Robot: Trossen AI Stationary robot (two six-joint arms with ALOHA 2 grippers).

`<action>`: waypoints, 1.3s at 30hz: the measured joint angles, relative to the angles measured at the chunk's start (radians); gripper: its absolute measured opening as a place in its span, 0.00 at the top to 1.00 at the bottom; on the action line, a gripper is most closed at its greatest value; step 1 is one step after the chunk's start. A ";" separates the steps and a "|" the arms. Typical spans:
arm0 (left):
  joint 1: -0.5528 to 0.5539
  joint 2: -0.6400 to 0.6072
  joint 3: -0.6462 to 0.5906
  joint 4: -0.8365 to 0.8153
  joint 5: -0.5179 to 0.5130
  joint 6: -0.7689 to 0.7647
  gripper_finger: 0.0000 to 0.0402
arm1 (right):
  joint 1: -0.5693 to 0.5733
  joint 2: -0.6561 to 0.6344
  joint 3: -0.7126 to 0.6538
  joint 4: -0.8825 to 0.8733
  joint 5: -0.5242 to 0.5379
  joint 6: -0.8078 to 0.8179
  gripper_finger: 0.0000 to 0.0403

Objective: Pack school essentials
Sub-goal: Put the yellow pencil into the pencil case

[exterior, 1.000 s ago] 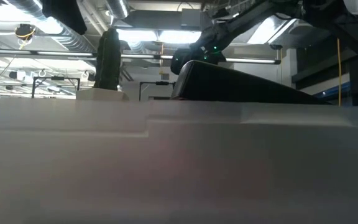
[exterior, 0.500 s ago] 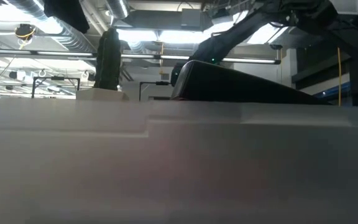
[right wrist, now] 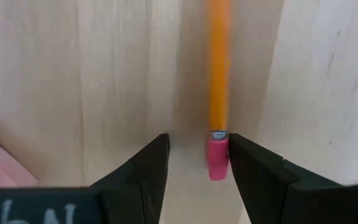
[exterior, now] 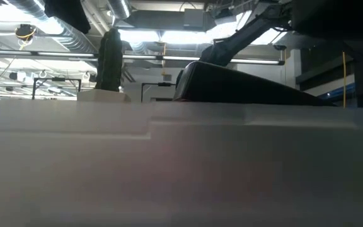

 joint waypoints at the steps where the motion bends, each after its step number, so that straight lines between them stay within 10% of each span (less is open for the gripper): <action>1: 0.000 0.000 0.000 0.000 0.001 0.000 0.74 | 0.000 0.000 0.000 -0.002 0.002 0.003 0.57; 10: 0.000 0.000 0.000 0.000 0.000 -0.006 0.74 | 0.001 0.002 0.011 -0.009 0.002 0.013 0.63; 21: 0.000 0.000 0.000 0.000 0.000 -0.029 0.74 | 0.002 0.003 0.013 -0.023 -0.002 0.165 0.95; 39: -0.001 0.000 0.000 0.000 0.000 -0.028 0.74 | 0.028 -0.198 0.011 -0.298 -0.120 0.346 0.95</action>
